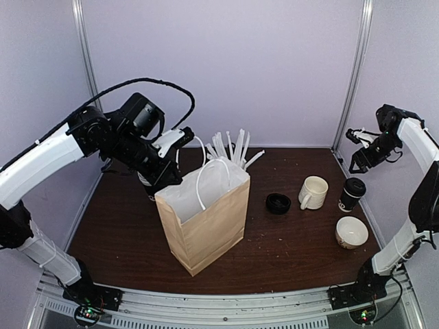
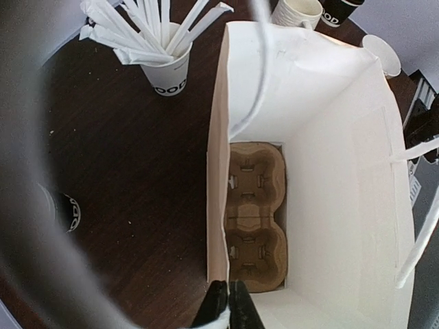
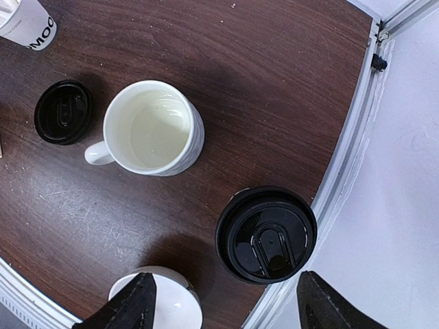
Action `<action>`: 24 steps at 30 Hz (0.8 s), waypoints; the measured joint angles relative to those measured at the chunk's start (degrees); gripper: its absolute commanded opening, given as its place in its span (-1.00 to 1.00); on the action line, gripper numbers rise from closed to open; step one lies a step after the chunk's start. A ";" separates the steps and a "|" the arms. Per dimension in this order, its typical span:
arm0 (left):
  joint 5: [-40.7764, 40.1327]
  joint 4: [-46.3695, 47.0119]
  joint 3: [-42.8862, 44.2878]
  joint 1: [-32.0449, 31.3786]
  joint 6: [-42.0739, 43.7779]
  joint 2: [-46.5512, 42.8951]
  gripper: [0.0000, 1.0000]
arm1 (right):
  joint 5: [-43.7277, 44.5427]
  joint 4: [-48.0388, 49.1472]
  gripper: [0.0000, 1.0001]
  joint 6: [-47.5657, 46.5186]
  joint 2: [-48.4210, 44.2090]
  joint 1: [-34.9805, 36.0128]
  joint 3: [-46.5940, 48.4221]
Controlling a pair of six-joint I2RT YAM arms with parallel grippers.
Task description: Pack the takeout coffee
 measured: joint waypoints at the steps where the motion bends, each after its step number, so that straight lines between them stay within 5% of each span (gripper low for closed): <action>1: 0.46 -0.07 0.55 0.00 0.79 0.28 -1.00 | 0.46 -0.11 0.54 -0.24 0.00 -0.07 0.00; 5: 3.04 -0.42 2.64 0.04 4.90 1.92 -1.00 | 2.32 -1.20 0.98 -1.57 0.00 -0.55 0.13; 24: 24.48 -1.86 10.58 3.87 20.06 8.11 -1.00 | 5.73 -7.21 0.98 -5.14 4.90 -3.48 3.08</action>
